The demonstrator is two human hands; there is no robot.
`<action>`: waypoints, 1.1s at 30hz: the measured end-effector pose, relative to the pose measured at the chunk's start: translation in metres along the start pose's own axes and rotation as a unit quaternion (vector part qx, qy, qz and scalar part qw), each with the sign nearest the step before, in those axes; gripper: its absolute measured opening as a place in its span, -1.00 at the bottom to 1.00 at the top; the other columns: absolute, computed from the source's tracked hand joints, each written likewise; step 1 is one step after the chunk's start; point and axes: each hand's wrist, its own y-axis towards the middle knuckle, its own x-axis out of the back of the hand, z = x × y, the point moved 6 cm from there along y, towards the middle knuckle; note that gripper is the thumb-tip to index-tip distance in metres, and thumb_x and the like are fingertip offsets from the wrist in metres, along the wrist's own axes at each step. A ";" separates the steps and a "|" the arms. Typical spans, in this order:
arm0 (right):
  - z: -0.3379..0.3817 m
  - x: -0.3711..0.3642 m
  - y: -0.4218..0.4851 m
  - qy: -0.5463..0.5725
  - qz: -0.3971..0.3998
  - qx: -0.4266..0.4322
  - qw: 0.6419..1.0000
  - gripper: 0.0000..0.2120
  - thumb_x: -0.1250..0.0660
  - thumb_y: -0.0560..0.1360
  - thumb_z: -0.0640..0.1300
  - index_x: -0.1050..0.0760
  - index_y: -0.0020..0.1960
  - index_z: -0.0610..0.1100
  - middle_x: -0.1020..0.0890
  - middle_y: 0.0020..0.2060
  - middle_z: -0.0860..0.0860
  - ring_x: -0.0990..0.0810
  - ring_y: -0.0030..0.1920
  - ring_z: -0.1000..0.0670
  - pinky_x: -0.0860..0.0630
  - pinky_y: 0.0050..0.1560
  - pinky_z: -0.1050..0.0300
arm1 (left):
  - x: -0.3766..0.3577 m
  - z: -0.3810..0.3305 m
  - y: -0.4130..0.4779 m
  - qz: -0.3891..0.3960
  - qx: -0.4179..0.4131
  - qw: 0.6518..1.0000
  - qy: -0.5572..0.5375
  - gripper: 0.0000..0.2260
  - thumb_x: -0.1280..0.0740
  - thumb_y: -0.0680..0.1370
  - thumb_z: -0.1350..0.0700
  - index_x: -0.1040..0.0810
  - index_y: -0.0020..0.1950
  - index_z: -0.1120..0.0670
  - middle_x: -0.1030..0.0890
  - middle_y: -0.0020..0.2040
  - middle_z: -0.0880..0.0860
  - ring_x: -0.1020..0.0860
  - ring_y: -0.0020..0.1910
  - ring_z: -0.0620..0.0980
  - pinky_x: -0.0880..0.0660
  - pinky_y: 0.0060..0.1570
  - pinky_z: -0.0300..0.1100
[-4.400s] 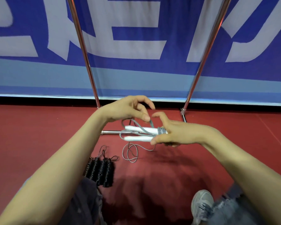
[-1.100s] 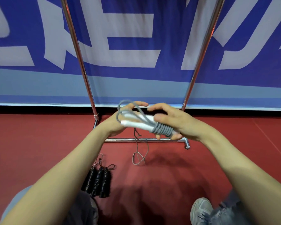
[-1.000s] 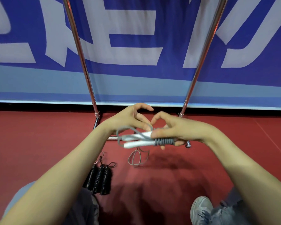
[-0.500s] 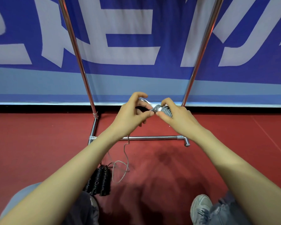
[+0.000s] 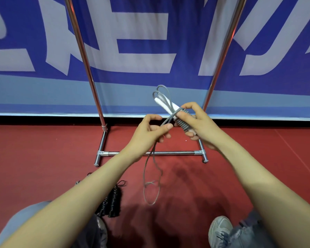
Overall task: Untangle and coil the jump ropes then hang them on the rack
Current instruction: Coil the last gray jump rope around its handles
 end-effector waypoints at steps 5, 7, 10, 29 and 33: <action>0.006 0.006 -0.001 0.128 0.013 -0.014 0.992 -0.92 -0.22 0.60 -0.04 -0.34 0.05 -0.02 -0.61 -0.21 -0.15 -0.26 -0.56 0.05 -0.08 -0.56 0.33 | 0.001 -0.008 0.006 0.015 0.021 0.990 -0.137 -0.84 -0.29 0.57 0.05 -0.42 0.08 0.10 -0.49 -0.44 -0.02 -0.22 -0.52 -0.14 -0.15 -0.45 -0.30; 0.006 0.005 -0.002 0.130 0.020 -0.023 0.991 -0.87 -0.22 0.60 -0.02 -0.33 0.07 -0.03 -0.61 -0.20 -0.15 -0.26 -0.56 0.05 -0.09 -0.57 0.33 | 0.007 -0.010 0.009 0.007 0.021 0.992 -0.127 -0.86 -0.30 0.57 0.14 -0.44 0.11 0.09 -0.50 -0.44 -0.03 -0.17 -0.53 -0.14 -0.08 -0.45 -0.27; 0.007 0.005 -0.003 0.144 0.019 -0.014 0.989 -0.86 -0.22 0.59 0.02 -0.32 0.06 -0.02 -0.61 -0.21 -0.13 -0.26 -0.55 0.05 -0.09 -0.56 0.32 | 0.008 -0.012 0.011 0.029 0.010 0.992 -0.125 -0.84 -0.26 0.59 0.14 -0.44 0.16 0.10 -0.55 -0.40 0.01 -0.18 -0.52 -0.12 -0.09 -0.41 -0.23; 0.019 -0.008 -0.018 0.046 0.083 0.090 0.991 -0.87 -0.26 0.57 -0.01 -0.40 0.10 0.03 -0.65 -0.32 -0.14 -0.31 -0.62 -0.01 -0.21 -0.60 0.28 | 0.008 0.015 0.014 0.077 -0.002 0.996 0.032 -0.87 -0.38 0.51 0.18 -0.54 0.04 0.12 -0.53 -0.36 0.10 -0.42 -0.41 -0.12 -0.35 -0.29 -0.25; 0.019 -0.020 -0.032 -0.056 0.199 0.075 0.976 -0.66 -0.29 0.53 0.01 -0.32 0.27 0.02 -0.67 -0.25 -0.16 -0.42 -0.59 -0.07 -0.37 -0.55 0.23 | 0.023 0.002 0.018 0.130 -0.024 0.991 0.030 -0.73 -0.42 0.43 0.37 -0.54 0.12 0.22 -0.59 -0.06 0.17 -0.55 -0.18 -0.07 -0.49 -0.19 -0.30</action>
